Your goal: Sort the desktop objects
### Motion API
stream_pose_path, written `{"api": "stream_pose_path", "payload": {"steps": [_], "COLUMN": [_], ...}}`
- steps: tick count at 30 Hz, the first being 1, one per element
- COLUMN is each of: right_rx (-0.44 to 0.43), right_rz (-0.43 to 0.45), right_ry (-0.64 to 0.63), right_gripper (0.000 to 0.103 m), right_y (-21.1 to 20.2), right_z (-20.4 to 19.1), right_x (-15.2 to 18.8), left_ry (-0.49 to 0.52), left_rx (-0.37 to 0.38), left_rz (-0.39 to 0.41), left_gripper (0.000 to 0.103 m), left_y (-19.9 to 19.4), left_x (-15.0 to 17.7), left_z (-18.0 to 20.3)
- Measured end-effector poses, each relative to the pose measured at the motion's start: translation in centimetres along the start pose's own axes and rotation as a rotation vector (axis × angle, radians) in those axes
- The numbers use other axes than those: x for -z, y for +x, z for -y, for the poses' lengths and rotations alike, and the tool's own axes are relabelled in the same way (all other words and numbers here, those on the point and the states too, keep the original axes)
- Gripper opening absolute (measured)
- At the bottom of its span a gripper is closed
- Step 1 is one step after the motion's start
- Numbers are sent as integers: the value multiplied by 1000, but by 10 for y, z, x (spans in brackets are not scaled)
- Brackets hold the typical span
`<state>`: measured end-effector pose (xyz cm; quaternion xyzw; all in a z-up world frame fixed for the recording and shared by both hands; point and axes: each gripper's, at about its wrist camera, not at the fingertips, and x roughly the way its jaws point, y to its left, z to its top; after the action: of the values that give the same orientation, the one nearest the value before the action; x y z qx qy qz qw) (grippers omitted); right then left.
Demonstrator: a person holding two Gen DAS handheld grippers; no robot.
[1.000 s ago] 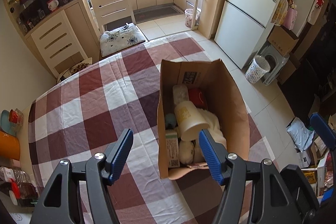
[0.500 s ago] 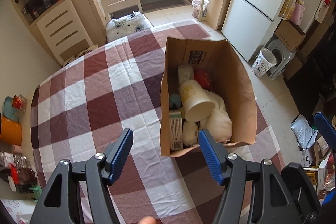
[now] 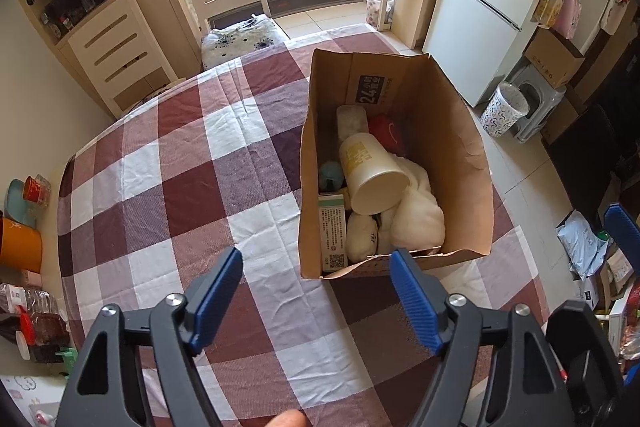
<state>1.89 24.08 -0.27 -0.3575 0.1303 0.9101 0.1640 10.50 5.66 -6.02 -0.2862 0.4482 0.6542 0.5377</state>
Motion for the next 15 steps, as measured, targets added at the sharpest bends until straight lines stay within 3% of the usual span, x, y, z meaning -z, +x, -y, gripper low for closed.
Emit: {"api": "stream_pose_path", "payload": {"steps": [6,8,15], "right_rx": [6,8,9], "right_rz": [-6,-9,-22], "right_ry": [14,19,41], "right_gripper": [96,96,96], "right_y": [-1,-2,-2], "right_z": [3,5,10], "right_x": [4,6,11], "left_ry": [22,-81,-63], "left_rx": [-12,-33,-23], "left_rz": [-9,-59,-77], "left_gripper": [81,81,81], "left_y": [1,2,6], "left_x": [3,5,10], "left_z": [7,9,18]}}
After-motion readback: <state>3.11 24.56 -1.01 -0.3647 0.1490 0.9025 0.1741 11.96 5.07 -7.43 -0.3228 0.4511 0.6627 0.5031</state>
